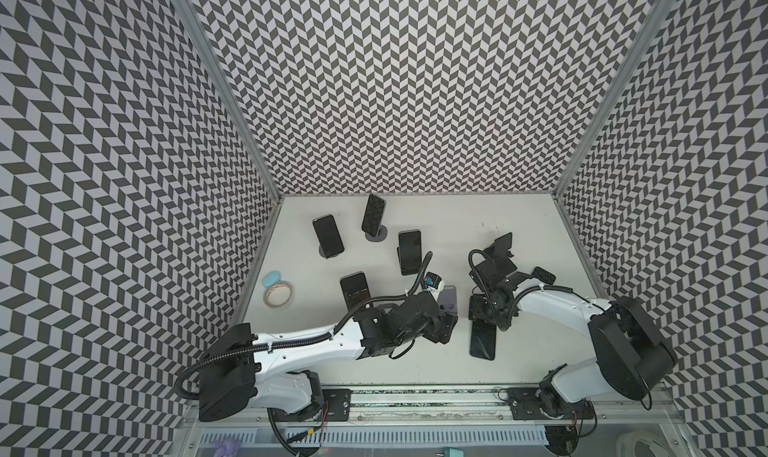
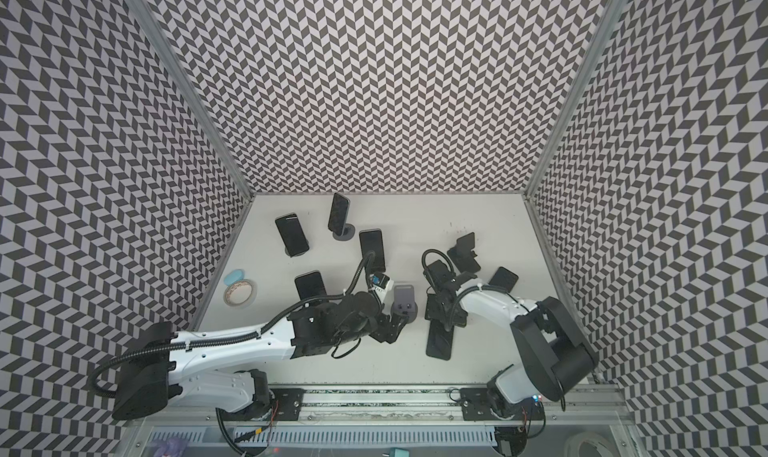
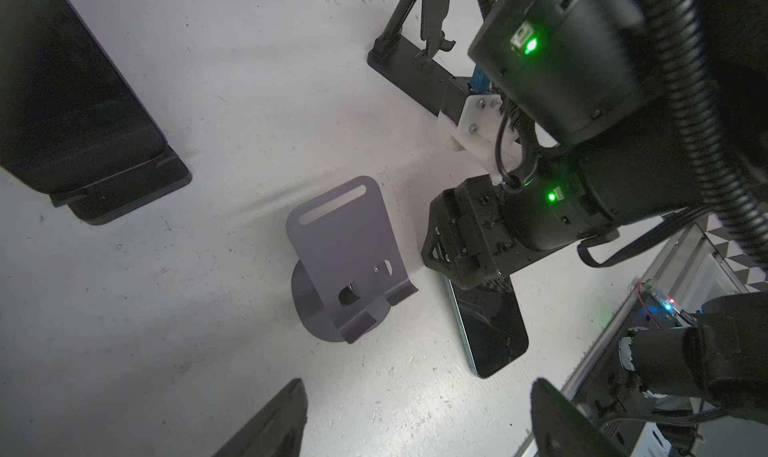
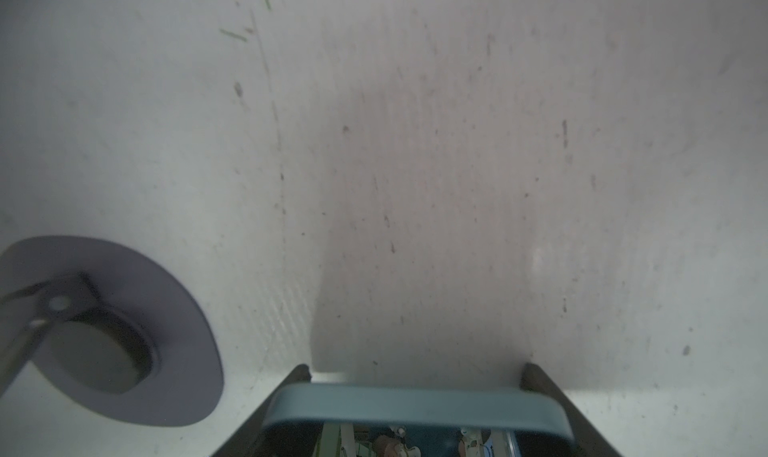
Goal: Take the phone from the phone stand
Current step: 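Set the teal-edged phone flat on the table and open the right gripper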
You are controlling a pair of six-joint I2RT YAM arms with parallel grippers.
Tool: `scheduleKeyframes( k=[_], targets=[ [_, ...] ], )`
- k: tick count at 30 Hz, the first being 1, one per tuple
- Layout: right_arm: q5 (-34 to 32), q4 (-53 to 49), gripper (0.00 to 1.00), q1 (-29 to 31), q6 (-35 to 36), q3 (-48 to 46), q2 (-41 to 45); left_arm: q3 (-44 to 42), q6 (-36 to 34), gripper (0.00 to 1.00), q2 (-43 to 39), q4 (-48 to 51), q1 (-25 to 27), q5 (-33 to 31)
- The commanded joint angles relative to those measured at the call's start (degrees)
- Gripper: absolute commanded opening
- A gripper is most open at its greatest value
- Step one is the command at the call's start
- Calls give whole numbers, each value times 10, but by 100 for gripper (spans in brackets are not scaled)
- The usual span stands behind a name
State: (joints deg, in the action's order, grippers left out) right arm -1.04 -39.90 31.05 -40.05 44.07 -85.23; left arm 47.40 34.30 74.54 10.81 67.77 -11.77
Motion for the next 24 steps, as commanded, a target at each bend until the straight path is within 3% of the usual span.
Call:
scheduleKeyframes(
  k=[1,12,24],
  targets=[
    [-6,46,51,4,2,-16,-24,3,-7,84,4,-11,-9,3],
    [-22,53,51,16,1,-26,-19,31,-20,84,14,5,-20,5],
    [-40,58,51,22,-4,-47,9,3,24,84,-10,-3,-18,18]
  ],
)
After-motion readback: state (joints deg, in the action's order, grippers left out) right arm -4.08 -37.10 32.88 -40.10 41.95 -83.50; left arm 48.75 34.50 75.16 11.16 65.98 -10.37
